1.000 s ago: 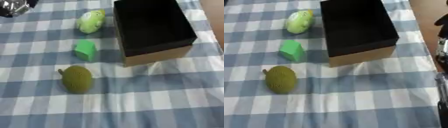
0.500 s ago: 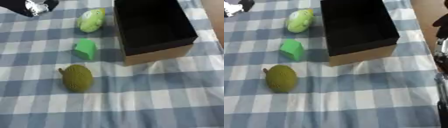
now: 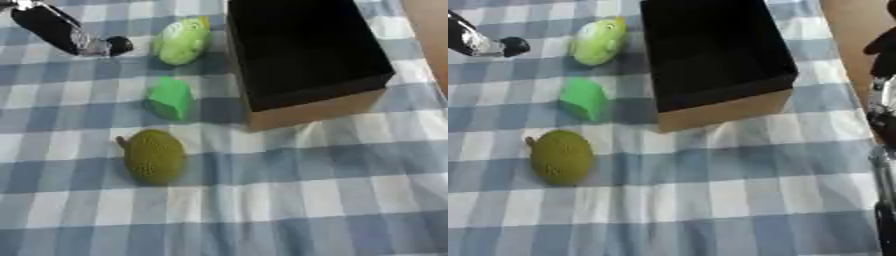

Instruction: Pick up objects on the table and place them in the box.

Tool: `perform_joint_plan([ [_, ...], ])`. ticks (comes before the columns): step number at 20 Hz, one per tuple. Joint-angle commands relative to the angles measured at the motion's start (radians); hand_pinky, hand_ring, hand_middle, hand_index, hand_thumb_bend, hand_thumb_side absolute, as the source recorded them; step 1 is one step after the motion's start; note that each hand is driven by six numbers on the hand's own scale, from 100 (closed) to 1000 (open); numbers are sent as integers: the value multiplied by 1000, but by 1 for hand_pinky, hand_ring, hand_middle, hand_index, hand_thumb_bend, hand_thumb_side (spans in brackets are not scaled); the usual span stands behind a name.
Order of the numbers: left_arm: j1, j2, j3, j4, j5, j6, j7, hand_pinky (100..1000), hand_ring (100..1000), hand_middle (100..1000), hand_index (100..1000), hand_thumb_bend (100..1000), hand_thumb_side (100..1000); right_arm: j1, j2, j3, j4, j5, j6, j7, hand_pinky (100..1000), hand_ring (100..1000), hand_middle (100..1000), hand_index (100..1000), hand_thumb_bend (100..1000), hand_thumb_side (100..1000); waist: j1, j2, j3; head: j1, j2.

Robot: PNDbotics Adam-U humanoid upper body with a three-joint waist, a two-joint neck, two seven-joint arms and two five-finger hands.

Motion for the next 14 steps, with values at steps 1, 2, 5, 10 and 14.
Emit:
perform_joint_plan([
  [1,-23,26,-10,-26,-50,-269,-283,929,870,750,885,535,450,-4,-21,1,-10,0,-2,6,941,1000,418,948,100,470,13,-35,-2,1,-1],
  [2,-22,24,-18,-28,-67,-266,-279,931,868,752,887,535,410,-4,-21,2,-10,0,-2,8,941,1000,417,948,100,470,13,-35,-2,2,-2],
  [5,-19,16,-45,-26,-114,-265,-268,933,870,757,891,528,256,-3,-21,4,-10,-1,-2,12,941,1000,415,949,100,470,13,-34,-2,5,-1],
  [10,-15,-1,-75,10,-173,-271,-264,935,874,769,906,530,130,-4,-20,5,-10,-3,0,16,941,1000,413,948,100,470,13,-34,-4,8,0],
  [14,-15,-19,-89,33,-184,-277,-273,936,876,772,912,510,136,-5,-20,7,-10,-5,1,19,942,1000,410,949,100,470,12,-33,-5,11,2],
])
